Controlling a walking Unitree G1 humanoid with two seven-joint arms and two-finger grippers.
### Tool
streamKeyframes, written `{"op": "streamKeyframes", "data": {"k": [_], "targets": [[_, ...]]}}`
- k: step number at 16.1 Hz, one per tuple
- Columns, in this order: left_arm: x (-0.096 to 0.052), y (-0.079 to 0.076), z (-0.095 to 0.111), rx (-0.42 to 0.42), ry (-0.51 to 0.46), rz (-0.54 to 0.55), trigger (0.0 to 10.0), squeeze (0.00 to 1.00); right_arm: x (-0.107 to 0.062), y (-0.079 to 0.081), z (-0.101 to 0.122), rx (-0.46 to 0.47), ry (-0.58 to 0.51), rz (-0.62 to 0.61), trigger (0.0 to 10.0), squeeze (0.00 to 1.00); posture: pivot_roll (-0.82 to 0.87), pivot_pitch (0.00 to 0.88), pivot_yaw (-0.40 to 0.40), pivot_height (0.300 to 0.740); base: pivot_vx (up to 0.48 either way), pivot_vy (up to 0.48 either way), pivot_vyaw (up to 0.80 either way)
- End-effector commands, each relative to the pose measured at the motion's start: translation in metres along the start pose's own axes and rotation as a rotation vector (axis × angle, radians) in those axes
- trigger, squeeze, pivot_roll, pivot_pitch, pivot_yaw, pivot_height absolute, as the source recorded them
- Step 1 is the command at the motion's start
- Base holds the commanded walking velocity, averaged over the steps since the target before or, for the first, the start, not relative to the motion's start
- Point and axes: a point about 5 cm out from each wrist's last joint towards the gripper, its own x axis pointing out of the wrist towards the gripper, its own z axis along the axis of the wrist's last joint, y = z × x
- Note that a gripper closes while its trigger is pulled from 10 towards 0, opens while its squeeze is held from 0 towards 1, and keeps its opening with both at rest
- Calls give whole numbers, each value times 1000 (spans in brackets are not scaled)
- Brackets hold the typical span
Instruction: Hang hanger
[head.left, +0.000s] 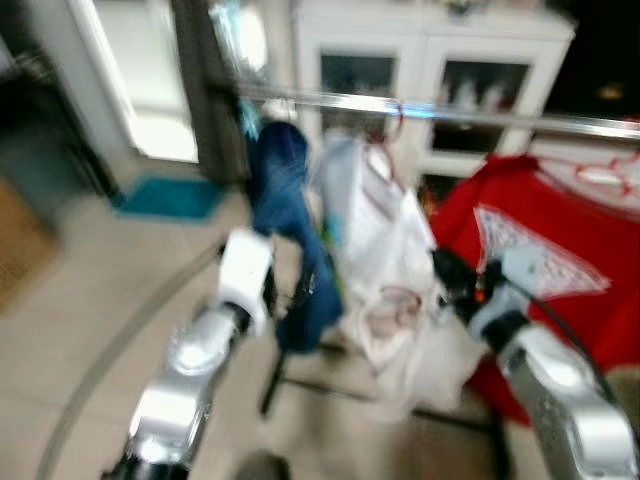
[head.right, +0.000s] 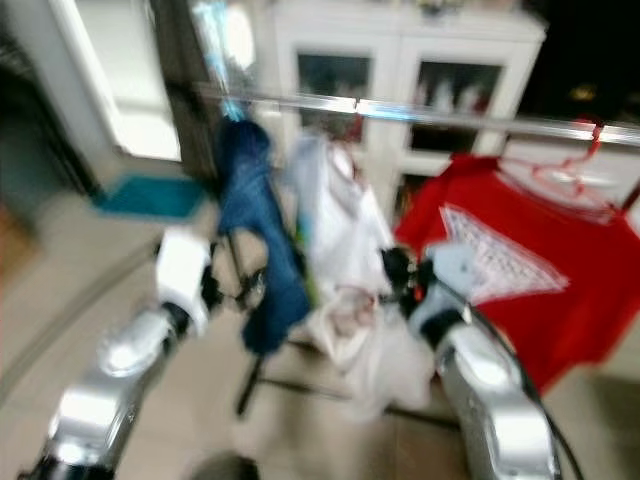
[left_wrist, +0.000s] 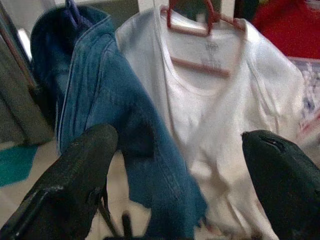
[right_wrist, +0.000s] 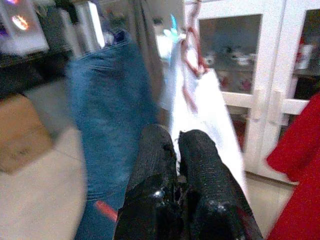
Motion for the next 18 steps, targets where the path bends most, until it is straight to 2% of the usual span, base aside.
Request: {"op": "streamKeyframes", "data": {"k": [1, 2, 3, 4, 6, 7, 8, 9, 10, 11, 12, 13, 14, 15, 17, 18], "targets": [[6, -1, 14, 39, -42, -38, 10000, 0, 1, 1, 8, -7, -31, -1, 10000, 0, -151, 0, 44, 740, 0, 0, 0], [6, -1, 14, 43, -42, -44, 10000, 0, 1, 1, 8, -8, -31, 0, 10000, 0, -151, 0, 44, 740, 0, 0, 0], [4, -8, 15, -7, -78, -133, 10000, 1000, 3, 4, 12, -6, -41, 15, 10000, 0, -154, 0, 39, 740, 0, 0, 0], [2, -13, 16, -43, -91, -212, 10000, 1000, 4, 7, 14, -9, -44, 27, 10000, 0, -153, 0, 32, 740, 0, 0, 0], [0, -16, 13, -14, -76, -310, 10000, 1000, 7, 9, 17, -12, -46, 37, 10000, 0, -149, 0, 21, 740, 0, 0, 0], [-1, -18, 11, 31, -60, -400, 10000, 1000, 9, 9, 20, -13, -50, 41, 10000, 0, -144, 0, 14, 740, 0, 0, 0], [-1, -17, 6, 111, -21, -501, 10000, 1000, 10, 10, 23, -14, -56, 48, 10000, 0, -141, 0, 9, 740, 0, 0, 0], [-1, -11, 5, 148, -7, -559, 10000, 1000, 11, 11, 26, -17, -62, 59, 10000, 0, -140, 0, 9, 740, 0, 0, 0], [0, -7, 7, 143, -7, -609, 10000, 1000, 12, 12, 28, -20, -65, 70, 10000, 0, -139, 0, 8, 740, 0, 0, 0], [2, 1, 11, 191, -17, -648, 10000, 263, 12, 14, 30, -26, -67, 86, 10000, 0, -141, 0, 9, 740, 0, 0, 0], [4, 6, 15, 202, -23, -659, 10000, 0, 11, 15, 31, -29, -67, 98, 10000, 0, -147, 0, 19, 740, 0, 0, 0], [6, 16, 28, 186, -62, -681, 10000, 0, 10, 16, 32, -41, -62, 118, 10000, 0, -149, 0, 23, 740, 0, 0, 0], [6, 19, 34, 177, -80, -700, 10000, 0, 8, 16, 33, -43, -60, 125, 10000, 0, -152, 0, 31, 740, 0, 0, 0], [5, 26, 44, 173, -89, -788, 10000, 0, 5, 18, 33, -53, -49, 157, 10000, 0, -152, 0, 34, 740, 0, 0, 0], [8, 29, 45, 213, -55, -846, 10000, 0, 3, 20, 34, -57, -43, 181, 10000, 0, -151, 0, 41, 740, 0, 0, 0], [14, 33, 45, 246, -33, -859, 10000, 0, 2, 22, 35, -59, -44, 198, 10000, 0, -152, 0, 44, 740, 0, 0, 0]]}}
